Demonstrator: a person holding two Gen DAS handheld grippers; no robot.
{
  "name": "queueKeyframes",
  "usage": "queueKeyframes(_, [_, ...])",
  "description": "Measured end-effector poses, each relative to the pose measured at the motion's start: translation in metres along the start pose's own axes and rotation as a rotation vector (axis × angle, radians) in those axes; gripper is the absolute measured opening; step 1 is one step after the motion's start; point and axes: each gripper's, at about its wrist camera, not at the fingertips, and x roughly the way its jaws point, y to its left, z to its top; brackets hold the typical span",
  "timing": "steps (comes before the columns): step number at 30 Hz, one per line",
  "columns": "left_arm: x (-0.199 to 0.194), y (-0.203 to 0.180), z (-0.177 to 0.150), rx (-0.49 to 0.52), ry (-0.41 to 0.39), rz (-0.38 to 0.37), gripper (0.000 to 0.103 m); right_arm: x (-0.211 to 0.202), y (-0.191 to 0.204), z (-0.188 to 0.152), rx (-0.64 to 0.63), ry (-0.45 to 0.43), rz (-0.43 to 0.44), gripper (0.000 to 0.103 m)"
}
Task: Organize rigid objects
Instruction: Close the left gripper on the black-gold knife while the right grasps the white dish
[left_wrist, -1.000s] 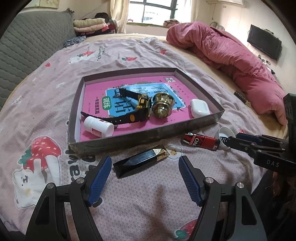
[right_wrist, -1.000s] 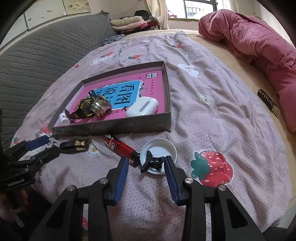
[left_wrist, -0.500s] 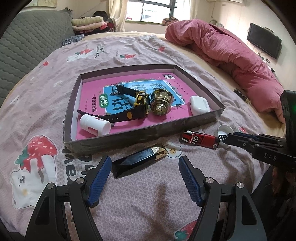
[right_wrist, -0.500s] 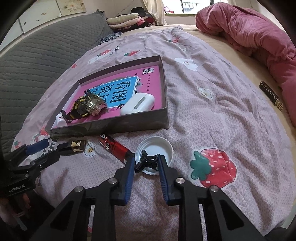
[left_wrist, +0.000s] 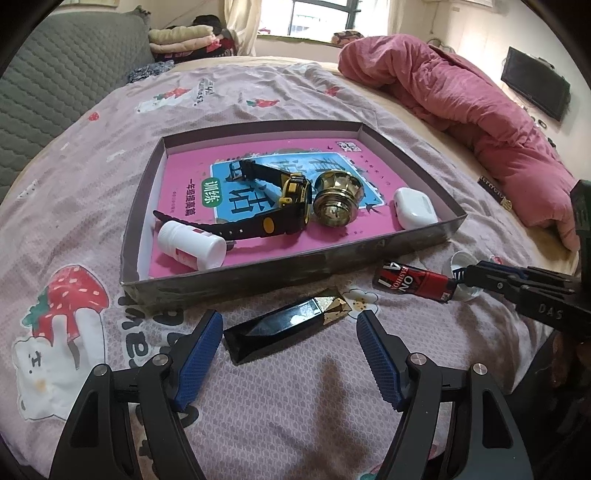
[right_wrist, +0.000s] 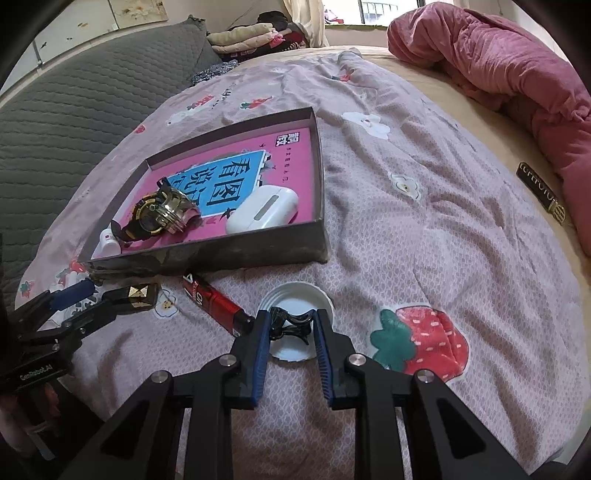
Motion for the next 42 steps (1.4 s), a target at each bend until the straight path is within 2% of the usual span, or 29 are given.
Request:
queueKeyframes(10, [0.020, -0.004, 0.003, 0.029, 0.024, -0.003, 0.076, 0.001, 0.000, 0.001, 0.005, 0.002, 0.010, 0.022])
queueKeyframes(16, [0.044, 0.001, 0.004, 0.074, 0.102, -0.015, 0.076, 0.003, -0.003, 0.003, 0.024, 0.006, 0.018, 0.022])
queueKeyframes(22, [0.039, -0.016, 0.002, 0.201, 0.079, -0.039, 0.076, 0.004, -0.005, 0.004, 0.038, 0.005, 0.027, 0.022])
queueKeyframes(26, [0.039, -0.034, -0.002, 0.314, 0.077, -0.017, 0.056, 0.004, -0.003, 0.005, 0.029, 0.007, 0.024, 0.022])
queueKeyframes(29, [0.038, -0.039, -0.003, 0.337, 0.079, -0.027, 0.046, 0.004, -0.004, 0.005, 0.028, 0.007, 0.027, 0.022])
queueKeyframes(34, [0.038, -0.031, 0.001, 0.292, 0.096, -0.061, 0.043, 0.003, 0.000, 0.005, 0.010, -0.004, 0.024, 0.022])
queueKeyframes(36, [0.038, -0.028, 0.002, 0.283, 0.101, -0.058, 0.039, 0.001, 0.002, 0.005, 0.003, -0.010, 0.025, 0.022])
queueKeyframes(38, [0.038, -0.026, 0.004, 0.269, 0.102, -0.047, 0.032, 0.000, 0.003, 0.005, 0.000, -0.018, 0.030, 0.021])
queueKeyframes(42, [0.033, -0.014, 0.008, 0.181, 0.105, -0.076, 0.029, -0.002, 0.003, 0.005, -0.002, -0.024, 0.035, 0.021])
